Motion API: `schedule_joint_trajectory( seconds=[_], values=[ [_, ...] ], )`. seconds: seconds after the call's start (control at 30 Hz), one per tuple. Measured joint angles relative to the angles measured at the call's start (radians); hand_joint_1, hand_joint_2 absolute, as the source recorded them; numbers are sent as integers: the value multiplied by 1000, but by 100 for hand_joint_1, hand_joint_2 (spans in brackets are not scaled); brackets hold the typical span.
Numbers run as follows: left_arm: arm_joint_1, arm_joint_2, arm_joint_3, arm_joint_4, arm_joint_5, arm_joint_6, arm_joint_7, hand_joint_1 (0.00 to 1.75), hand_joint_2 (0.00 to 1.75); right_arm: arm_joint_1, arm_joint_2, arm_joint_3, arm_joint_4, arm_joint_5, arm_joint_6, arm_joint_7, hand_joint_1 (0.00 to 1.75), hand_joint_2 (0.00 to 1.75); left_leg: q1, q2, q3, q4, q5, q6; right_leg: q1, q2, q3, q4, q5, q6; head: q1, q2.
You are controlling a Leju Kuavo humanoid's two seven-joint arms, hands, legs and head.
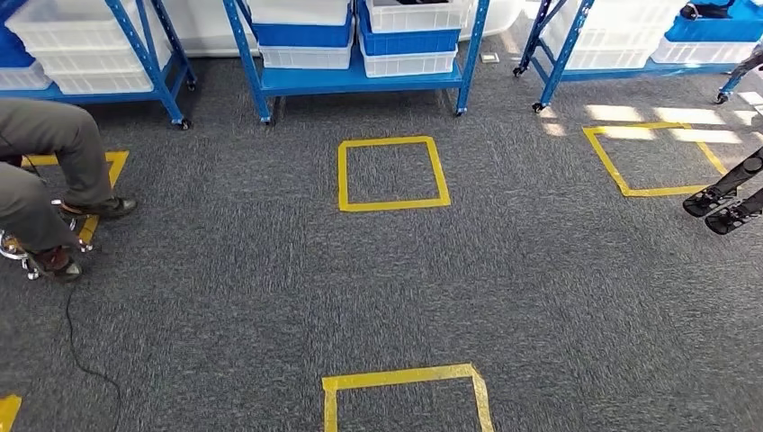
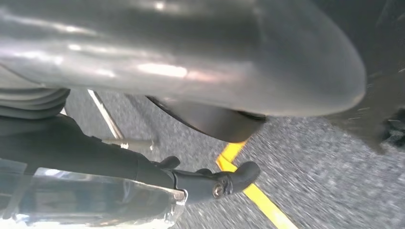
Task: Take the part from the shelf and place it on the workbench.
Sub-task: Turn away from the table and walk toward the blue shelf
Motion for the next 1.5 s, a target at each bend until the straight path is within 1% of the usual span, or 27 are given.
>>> schedule_joint_trajectory(
  seconds=[0.07,0.1,0.13,0.17,0.23,0.3,0.37,0.43,0.5,0.63,0.7,0.73,0.77,0.8,0.87,0.9,0.97,1.07,1.13,1.17,1.2,1.23,1.27,1.33,1.4,1.43,1.5],
  values=[
    [-2,-1,0,0,-1,0,0,0,0,3,-1,2,0,0,0,0,0,0,1,-28,-2,-1,2,3,-4,31,-66,131,-49,-2,3,0],
    [-1,-2,0,0,-1,0,0,0,0,4,-2,3,0,1,0,0,0,0,1,-43,-2,0,1,3,-6,35,-86,165,-55,3,3,0],
    [0,-3,0,0,-1,0,0,0,0,6,-4,4,0,1,0,0,0,0,2,-58,-1,1,1,2,-9,37,-86,155,-42,13,4,0],
    [2,-4,0,0,-1,0,0,0,0,6,-6,6,0,2,0,0,0,0,3,-73,0,3,0,0,-13,41,-68,107,-14,25,3,0],
    [3,-5,0,0,-1,0,0,0,0,6,-8,9,0,3,0,0,0,0,3,-99,-2,12,-5,-9,-22,70,-12,-31,49,43,5,0],
    [3,-5,1,0,-1,1,0,0,0,4,-8,11,0,3,0,0,0,0,1,-117,-6,21,-10,-21,-24,90,17,-99,77,37,6,0],
    [6,-4,1,0,-1,2,0,0,0,1,-7,13,0,3,0,0,0,0,2,-129,-10,21,-10,-31,-20,79,21,-101,80,19,5,0],
    [9,-3,1,0,-1,2,0,0,0,0,-6,14,0,3,0,1,0,0,5,-110,-15,28,-13,-38,-22,64,25,-102,84,8,4,0],
    [10,-3,1,0,-1,3,0,0,0,0,-5,14,0,3,0,1,0,0,4,-80,-19,40,-21,-41,-24,56,26,-104,85,4,3,0],
    [10,-3,1,0,-1,3,0,0,0,0,-5,14,0,3,0,1,0,0,3,-71,-21,44,-24,-41,-24,55,26,-104,85,3,2,0],
    [8,-3,1,0,-1,3,1,0,0,2,-4,14,0,3,0,1,0,0,4,-38,-63,128,-70,-46,-20,40,26,-104,83,-4,-2,0],
    [7,-4,1,0,-1,3,1,0,0,4,-5,14,0,3,0,1,0,0,4,-21,-100,200,-98,-48,-17,22,26,-104,81,-9,-5,0],
    [5,-4,1,0,-1,4,2,0,0,4,-3,16,0,3,1,2,0,0,1,14,-97,197,-96,-42,-12,-5,29,-104,77,-14,-7,0],
    [4,-4,2,0,1,4,2,0,0,4,-1,20,0,3,1,2,0,0,-4,33,-79,161,-77,-34,-7,-28,31,-103,73,-14,-7,0],
    [4,-4,5,0,5,6,1,0,0,0,4,31,0,3,-2,3,0,0,-16,62,-15,35,-23,-16,-1,-66,38,-106,67,-7,-7,0],
    [4,-4,6,0,7,6,-1,0,0,-1,5,36,0,3,-5,4,0,0,-16,52,-13,28,-19,-13,5,-71,38,-106,65,-1,-7,0],
    [6,-5,9,0,10,3,-4,0,0,-1,6,42,-1,3,-8,5,0,0,-11,38,-3,12,-9,-5,7,-43,29,-82,49,6,-5,0],
    [1,-6,12,0,12,-18,-11,0,0,4,4,51,-1,3,-10,7,0,0,-5,13,0,2,-4,6,0,26,-61,96,-24,0,1,0],
    [1,-7,14,0,12,-30,-16,0,0,9,1,55,-1,3,-10,10,0,0,-5,-7,2,2,-13,9,-4,36,-113,183,-40,8,2,0],
    [3,-7,14,0,11,-33,-18,0,0,11,-1,56,-1,3,-10,13,0,0,-5,-15,6,2,-18,8,-6,37,-113,172,-24,18,3,0],
    [5,-7,14,0,10,-35,-20,0,0,12,-2,57,-1,2,-10,15,0,0,-3,-22,12,3,-25,6,-10,37,-94,124,5,30,3,0],
    [7,-7,14,0,9,-36,-22,0,0,13,-3,57,-1,2,-10,16,0,0,-2,-27,18,5,-31,0,-16,38,-62,52,39,41,3,0],
    [8,-6,14,0,9,-36,-22,0,0,12,-2,57,-1,2,-10,16,0,0,-3,-31,23,10,-40,-7,-19,39,-32,-16,62,46,5,0],
    [8,-4,15,0,7,-36,-23,0,0,11,-1,57,-1,2,-10,17,0,0,-7,-36,30,19,-60,-22,-20,41,4,-91,75,32,5,0],
    [8,-3,15,0,7,-36,-23,0,0,10,0,58,-1,2,-10,17,0,0,-4,-37,37,21,-75,-34,-16,42,16,-96,62,5,2,0],
    [7,-2,15,0,7,-36,-24,0,0,10,0,59,-1,2,-10,18,0,0,0,-35,39,26,-79,-39,-15,42,25,-97,57,-3,1,0],
    [6,0,15,-1,6,-36,-26,0,0,11,1,61,-1,2,-10,19,0,0,4,-21,10,88,-92,-49,-18,41,52,-99,44,-19,-3,0]
  ],
)
